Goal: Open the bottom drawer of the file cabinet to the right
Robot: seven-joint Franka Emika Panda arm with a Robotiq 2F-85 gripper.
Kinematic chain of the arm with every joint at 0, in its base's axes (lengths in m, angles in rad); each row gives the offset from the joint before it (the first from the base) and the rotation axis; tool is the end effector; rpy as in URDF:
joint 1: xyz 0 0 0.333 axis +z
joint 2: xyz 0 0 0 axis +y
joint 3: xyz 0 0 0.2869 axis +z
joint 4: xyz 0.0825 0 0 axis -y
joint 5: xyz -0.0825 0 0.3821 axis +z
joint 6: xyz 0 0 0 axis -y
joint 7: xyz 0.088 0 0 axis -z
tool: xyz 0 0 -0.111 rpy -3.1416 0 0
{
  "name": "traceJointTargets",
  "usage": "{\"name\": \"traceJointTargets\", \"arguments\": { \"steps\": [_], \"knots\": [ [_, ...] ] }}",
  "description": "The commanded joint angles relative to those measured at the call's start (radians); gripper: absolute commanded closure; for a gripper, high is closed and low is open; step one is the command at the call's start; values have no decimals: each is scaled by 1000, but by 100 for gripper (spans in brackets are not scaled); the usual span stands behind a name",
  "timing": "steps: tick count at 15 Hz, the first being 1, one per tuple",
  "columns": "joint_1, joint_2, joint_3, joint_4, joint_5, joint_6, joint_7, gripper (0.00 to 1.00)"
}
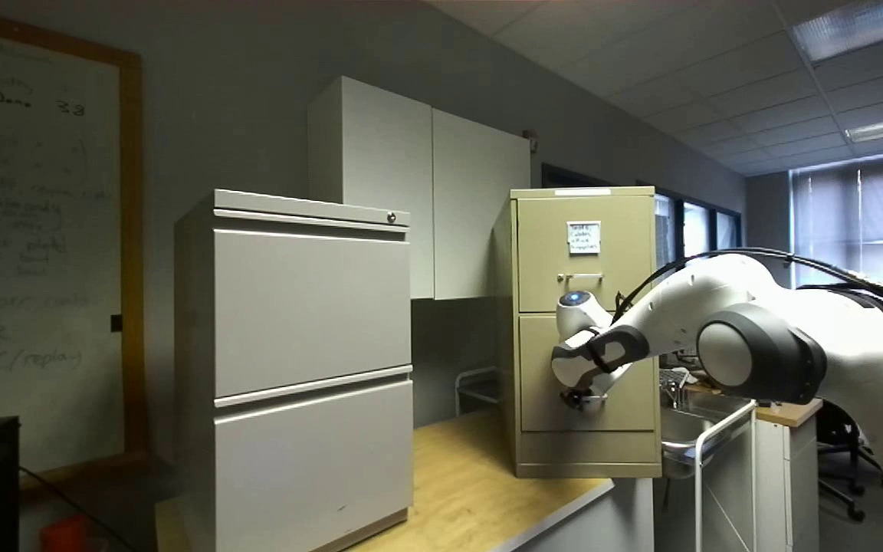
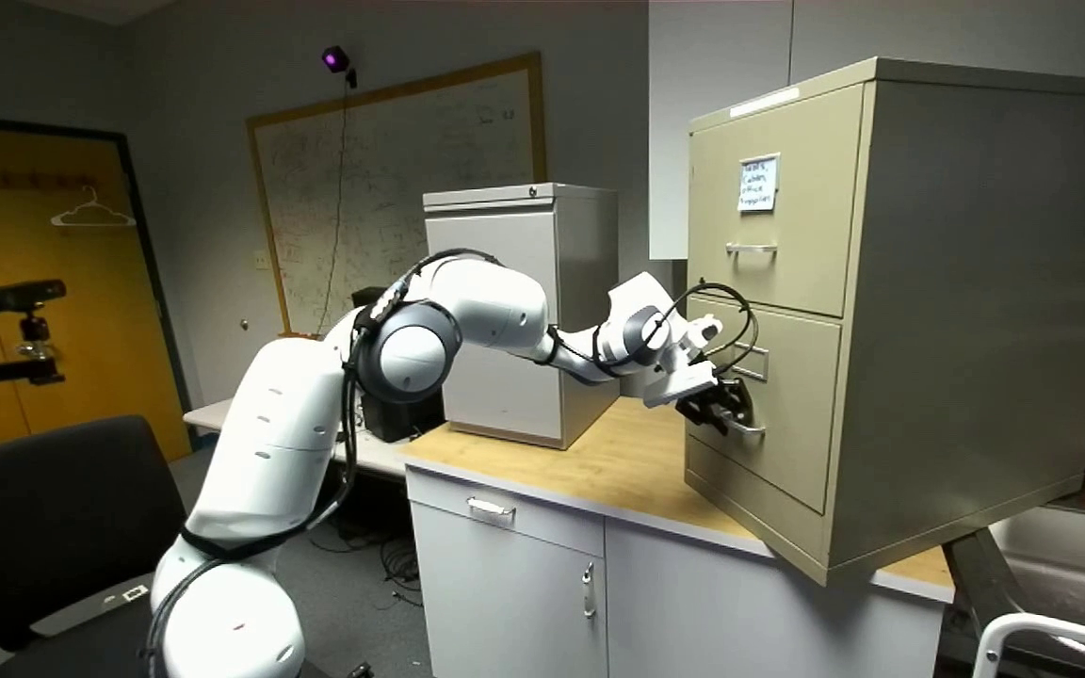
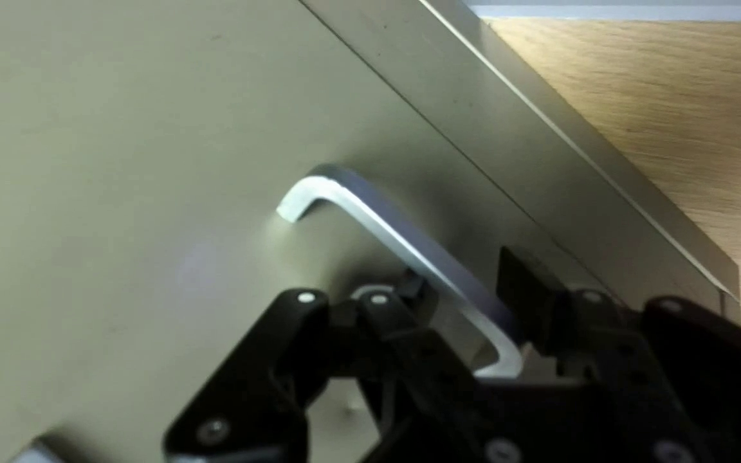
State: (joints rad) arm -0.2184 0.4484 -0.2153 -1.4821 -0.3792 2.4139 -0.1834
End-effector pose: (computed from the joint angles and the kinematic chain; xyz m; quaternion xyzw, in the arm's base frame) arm 0.6571 -0.2796 0.4479 0.9514 0.0080 0.1652 0.2599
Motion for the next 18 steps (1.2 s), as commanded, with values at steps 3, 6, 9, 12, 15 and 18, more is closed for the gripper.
{"name": "traceJointTargets", "arguments": {
  "steps": [3,6,9,12,15,18],
  "knots": [
    [57,-130,41,-209,44,-65,40,84],
    [62,-163,42,-253,43,-64,42,84],
    [69,-205,44,-304,46,-68,44,84],
    [77,-253,45,-361,47,-77,52,85],
    [85,-306,47,-423,49,-86,68,85],
    [90,-363,52,-487,55,-95,80,85]
  ]
}}
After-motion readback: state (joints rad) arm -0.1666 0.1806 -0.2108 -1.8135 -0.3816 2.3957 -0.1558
